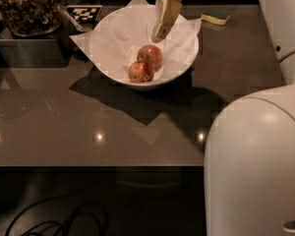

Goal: Pick apple from white bowl

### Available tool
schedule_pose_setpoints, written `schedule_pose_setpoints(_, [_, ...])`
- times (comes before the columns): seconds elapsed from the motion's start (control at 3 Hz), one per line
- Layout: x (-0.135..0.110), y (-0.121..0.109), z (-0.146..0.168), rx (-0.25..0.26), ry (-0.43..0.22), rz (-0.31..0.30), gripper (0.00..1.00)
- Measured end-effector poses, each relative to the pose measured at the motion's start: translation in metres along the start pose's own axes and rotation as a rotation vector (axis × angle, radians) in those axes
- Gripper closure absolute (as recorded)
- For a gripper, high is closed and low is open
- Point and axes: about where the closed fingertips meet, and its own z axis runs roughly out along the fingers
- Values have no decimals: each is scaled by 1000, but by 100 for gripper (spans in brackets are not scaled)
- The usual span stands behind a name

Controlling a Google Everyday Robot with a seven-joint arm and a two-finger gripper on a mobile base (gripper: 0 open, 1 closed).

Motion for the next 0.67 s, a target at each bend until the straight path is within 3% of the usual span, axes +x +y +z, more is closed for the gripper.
schedule_pose_setpoints(0.67, [15,-17,10,27,8,-39,7])
